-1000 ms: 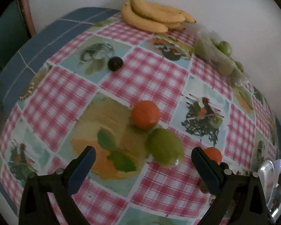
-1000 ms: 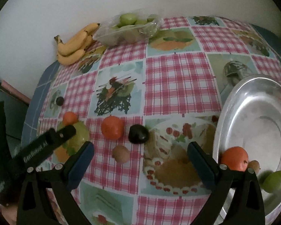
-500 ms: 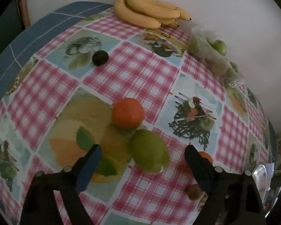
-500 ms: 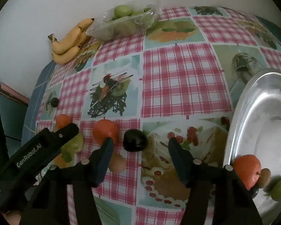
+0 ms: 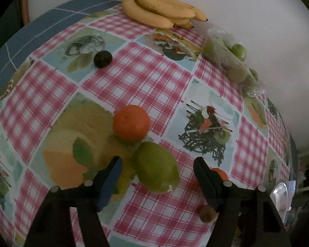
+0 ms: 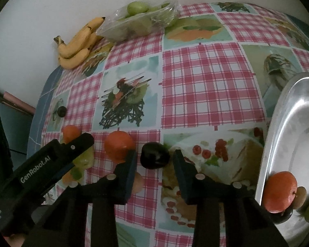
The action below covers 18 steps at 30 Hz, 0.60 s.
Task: Organize fruits
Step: 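Move both grippers from the bowl toward the loose fruit on the tablecloth, then grasp a green mango with the left gripper while the right gripper grasps a dark plum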
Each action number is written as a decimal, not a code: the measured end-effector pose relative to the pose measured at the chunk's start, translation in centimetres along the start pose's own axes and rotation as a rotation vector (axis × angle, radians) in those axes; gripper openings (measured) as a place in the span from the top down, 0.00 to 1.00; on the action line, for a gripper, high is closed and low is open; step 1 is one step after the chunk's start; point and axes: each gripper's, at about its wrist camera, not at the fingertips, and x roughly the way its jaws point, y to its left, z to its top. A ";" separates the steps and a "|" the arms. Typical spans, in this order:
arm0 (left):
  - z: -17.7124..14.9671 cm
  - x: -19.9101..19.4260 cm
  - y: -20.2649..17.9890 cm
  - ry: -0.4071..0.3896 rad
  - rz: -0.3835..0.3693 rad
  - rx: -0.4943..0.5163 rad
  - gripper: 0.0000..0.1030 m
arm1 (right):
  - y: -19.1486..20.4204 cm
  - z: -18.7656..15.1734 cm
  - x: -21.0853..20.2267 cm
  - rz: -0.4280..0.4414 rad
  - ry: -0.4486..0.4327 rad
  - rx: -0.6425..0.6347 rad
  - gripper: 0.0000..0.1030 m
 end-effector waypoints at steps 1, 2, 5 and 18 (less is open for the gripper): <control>0.0 0.1 -0.1 0.000 -0.002 0.001 0.29 | 0.0 0.0 0.0 0.003 0.000 0.003 0.64; 0.0 0.0 0.0 0.000 -0.003 0.000 0.29 | 0.0 0.0 0.0 0.005 0.000 0.005 0.64; 0.0 0.0 0.1 0.000 -0.003 -0.012 0.33 | 0.1 0.0 0.1 0.001 -0.004 -0.004 0.65; -0.1 -0.5 0.7 -0.004 -0.026 -0.050 0.57 | 0.0 0.0 0.0 0.000 -0.001 0.002 0.70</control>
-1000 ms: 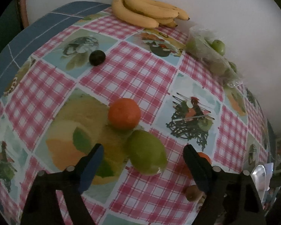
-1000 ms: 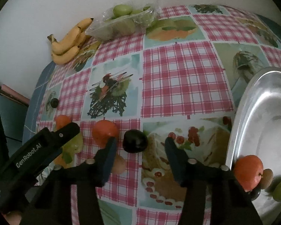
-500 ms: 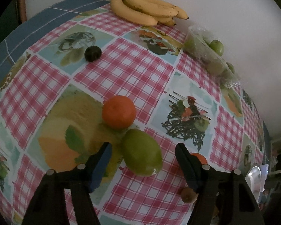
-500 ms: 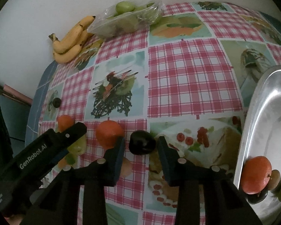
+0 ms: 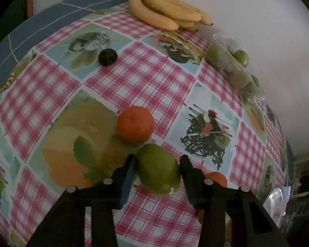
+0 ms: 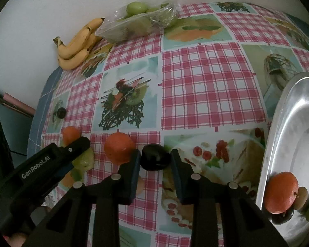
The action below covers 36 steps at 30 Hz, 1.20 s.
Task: Organize fruits
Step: 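Grasp a green mango with the left gripper while the right gripper grasps a dark plum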
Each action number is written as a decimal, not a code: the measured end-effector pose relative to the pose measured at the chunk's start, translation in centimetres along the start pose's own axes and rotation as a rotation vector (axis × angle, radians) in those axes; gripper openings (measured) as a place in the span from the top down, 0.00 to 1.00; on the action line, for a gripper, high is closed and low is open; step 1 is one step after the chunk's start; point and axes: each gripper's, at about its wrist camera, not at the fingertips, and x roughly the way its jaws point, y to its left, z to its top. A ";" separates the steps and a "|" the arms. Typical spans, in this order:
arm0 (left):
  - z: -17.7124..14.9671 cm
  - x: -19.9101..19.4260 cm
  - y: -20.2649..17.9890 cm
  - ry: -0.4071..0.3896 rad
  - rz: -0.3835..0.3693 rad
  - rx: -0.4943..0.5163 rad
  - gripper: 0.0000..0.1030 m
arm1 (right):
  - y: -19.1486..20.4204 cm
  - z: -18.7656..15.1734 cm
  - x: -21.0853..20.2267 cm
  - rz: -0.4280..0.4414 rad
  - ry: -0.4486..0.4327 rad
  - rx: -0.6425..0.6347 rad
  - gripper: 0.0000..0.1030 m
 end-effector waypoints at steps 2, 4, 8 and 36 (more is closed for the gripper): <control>0.0 -0.1 -0.1 -0.001 0.005 0.007 0.57 | -0.1 0.0 -0.1 0.003 0.001 0.004 0.70; 0.0 -0.1 -0.2 -0.002 0.006 0.008 0.58 | -0.1 -0.1 -0.1 0.004 0.001 0.007 0.70; 0.0 0.0 -0.2 0.002 0.005 0.006 0.58 | -0.1 -0.1 -0.2 0.003 0.002 0.011 0.71; -0.2 -4.7 -5.2 -0.027 -0.092 0.125 0.58 | -0.4 0.8 -6.8 -0.064 -0.068 0.073 0.71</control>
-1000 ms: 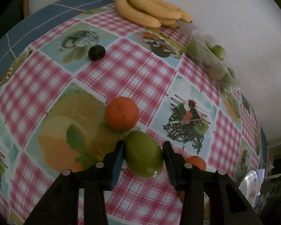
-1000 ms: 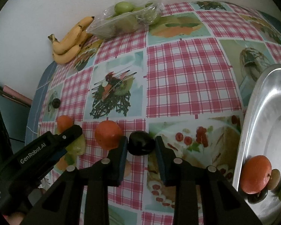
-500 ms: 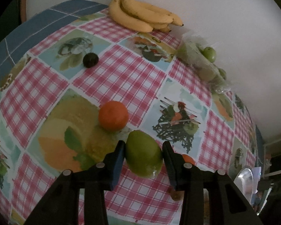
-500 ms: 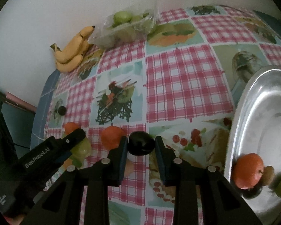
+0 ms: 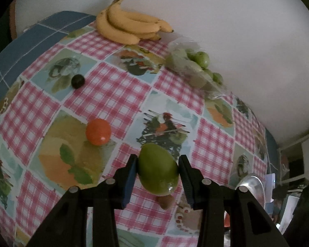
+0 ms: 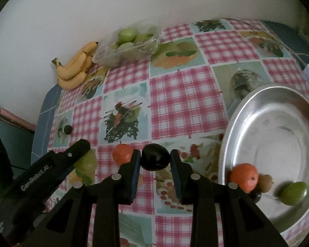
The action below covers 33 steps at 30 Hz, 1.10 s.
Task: Organize fruits
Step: 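Grasp a green mango with the left gripper while the right gripper grasps a dark plum, then carry the green mango and dark plum over the steel bowl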
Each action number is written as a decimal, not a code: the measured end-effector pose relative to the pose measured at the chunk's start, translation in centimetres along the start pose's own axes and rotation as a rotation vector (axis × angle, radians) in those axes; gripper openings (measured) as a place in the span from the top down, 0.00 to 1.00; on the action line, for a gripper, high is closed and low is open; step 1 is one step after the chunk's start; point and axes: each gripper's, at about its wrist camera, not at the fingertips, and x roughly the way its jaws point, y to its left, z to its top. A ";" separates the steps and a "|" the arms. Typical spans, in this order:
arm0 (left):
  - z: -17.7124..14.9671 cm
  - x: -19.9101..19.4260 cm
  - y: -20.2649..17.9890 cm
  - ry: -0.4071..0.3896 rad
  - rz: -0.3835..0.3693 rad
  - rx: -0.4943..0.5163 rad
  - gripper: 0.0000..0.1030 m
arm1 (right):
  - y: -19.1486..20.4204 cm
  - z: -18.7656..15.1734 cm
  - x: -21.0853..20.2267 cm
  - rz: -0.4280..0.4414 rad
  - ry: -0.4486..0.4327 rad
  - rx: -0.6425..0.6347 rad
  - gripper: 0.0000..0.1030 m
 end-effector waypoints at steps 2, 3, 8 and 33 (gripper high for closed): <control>0.1 -0.5 -0.9 -0.008 -0.001 0.024 0.58 | -0.2 0.3 -0.6 0.005 -0.013 0.003 0.71; 0.2 -0.7 -1.5 -0.010 -0.007 0.035 0.58 | -0.2 0.4 -0.8 0.011 -0.017 0.004 0.71; 0.6 -1.5 -4.6 -0.023 -0.016 0.081 0.58 | -1.1 1.0 -2.4 0.009 -0.045 0.018 0.71; -7.3 1.2 -16.5 0.044 -0.045 0.447 0.58 | -14.8 1.4 -7.4 -0.172 -0.133 0.326 0.70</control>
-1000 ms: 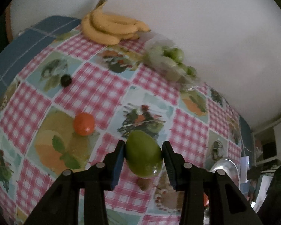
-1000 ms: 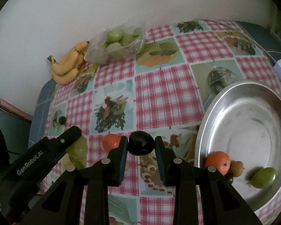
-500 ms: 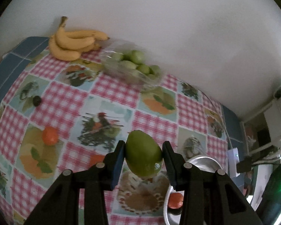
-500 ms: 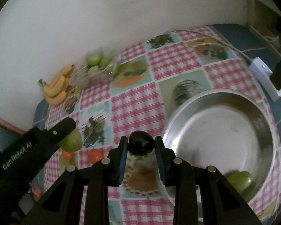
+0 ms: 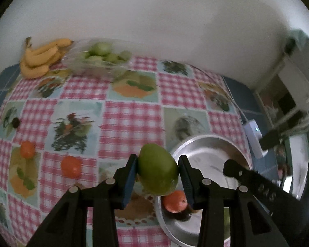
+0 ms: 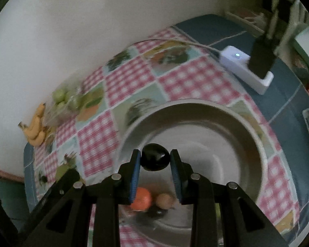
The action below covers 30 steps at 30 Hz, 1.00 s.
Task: Organize fruits
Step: 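Carry the green mango and dark plum over the steel bowl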
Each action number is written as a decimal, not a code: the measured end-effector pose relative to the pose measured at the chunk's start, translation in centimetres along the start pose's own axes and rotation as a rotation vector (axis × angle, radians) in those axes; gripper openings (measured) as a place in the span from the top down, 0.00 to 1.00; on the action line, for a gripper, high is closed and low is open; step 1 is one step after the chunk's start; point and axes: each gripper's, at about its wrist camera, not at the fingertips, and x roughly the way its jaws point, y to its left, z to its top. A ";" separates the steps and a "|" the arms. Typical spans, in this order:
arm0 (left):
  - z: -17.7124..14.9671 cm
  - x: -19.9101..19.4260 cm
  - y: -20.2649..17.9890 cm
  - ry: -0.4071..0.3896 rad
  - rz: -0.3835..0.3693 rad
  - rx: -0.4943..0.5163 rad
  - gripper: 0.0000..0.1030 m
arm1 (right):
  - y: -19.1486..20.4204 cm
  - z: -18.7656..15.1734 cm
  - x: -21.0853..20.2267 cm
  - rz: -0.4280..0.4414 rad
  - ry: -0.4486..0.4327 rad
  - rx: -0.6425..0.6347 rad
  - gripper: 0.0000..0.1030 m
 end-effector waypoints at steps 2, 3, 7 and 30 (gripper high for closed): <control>-0.5 0.4 -1.2 0.011 0.004 0.041 0.58 | -0.9 0.2 -0.1 -0.044 -0.011 0.012 0.70; -0.7 0.6 -1.8 0.017 0.007 0.061 0.58 | -1.2 0.3 -0.1 -0.052 -0.014 0.020 0.70; -1.6 1.4 -3.8 0.032 -0.011 0.137 0.58 | -2.9 0.5 -0.5 -0.047 -0.025 0.088 0.70; -2.9 5.6 -4.0 0.025 -0.063 0.171 0.58 | -4.6 -0.4 2.5 -0.092 0.032 0.136 0.70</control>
